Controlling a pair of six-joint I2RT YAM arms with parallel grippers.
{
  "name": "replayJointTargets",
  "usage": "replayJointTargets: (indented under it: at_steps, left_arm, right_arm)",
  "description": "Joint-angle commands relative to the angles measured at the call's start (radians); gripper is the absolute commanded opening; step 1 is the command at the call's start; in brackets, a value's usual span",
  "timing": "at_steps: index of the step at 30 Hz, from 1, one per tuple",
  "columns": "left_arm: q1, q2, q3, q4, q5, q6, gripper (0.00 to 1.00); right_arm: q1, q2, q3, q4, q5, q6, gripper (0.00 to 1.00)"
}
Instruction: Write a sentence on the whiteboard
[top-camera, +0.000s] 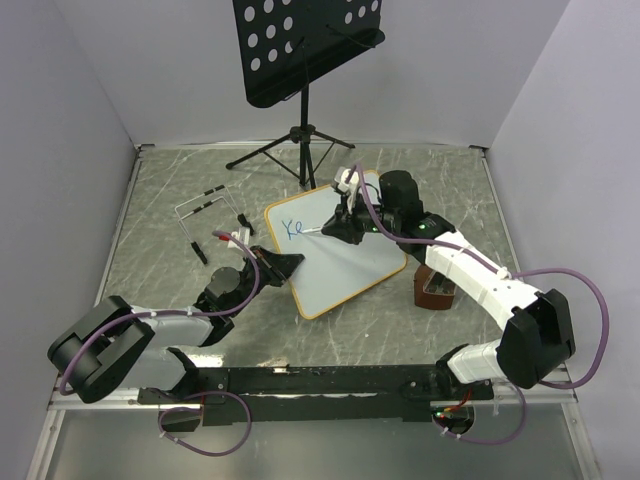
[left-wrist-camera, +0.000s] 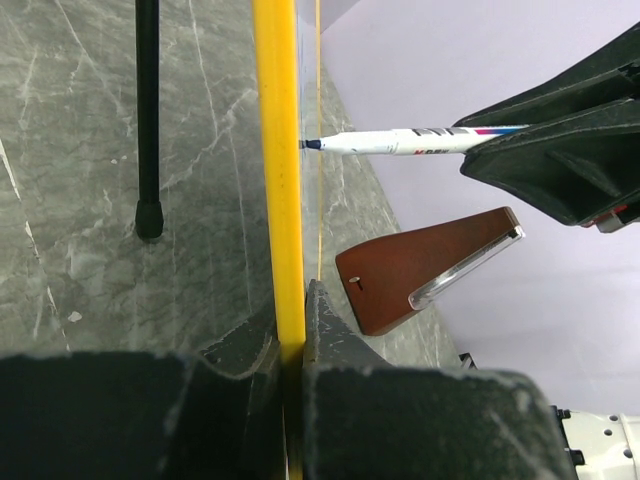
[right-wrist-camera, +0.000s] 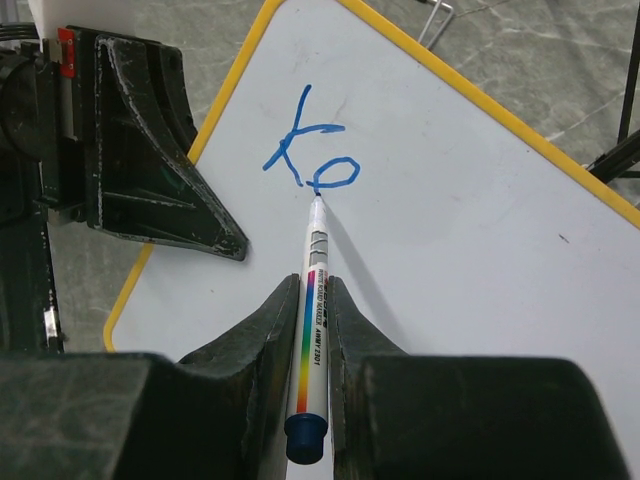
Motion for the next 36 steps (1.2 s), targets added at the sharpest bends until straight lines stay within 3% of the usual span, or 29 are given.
replayJointTargets:
  at_steps: [1, 21, 36]
  left_arm:
    - [-0.004, -0.023, -0.005, 0.059, 0.049, 0.085, 0.01]
    - [-0.002, -0.012, 0.012, 0.049, 0.052, 0.09, 0.01]
    - [-0.002, -0.006, 0.009, 0.056, 0.054, 0.088, 0.01]
  right_arm:
    - [-0.031, -0.023, 0.015, -0.017, 0.043, -0.005, 0.0]
    - [-0.074, -0.008, 0.039, 0.057, -0.046, 0.061, 0.0]
    - [-0.079, 0.025, 0.064, 0.055, 0.072, 0.07, 0.0]
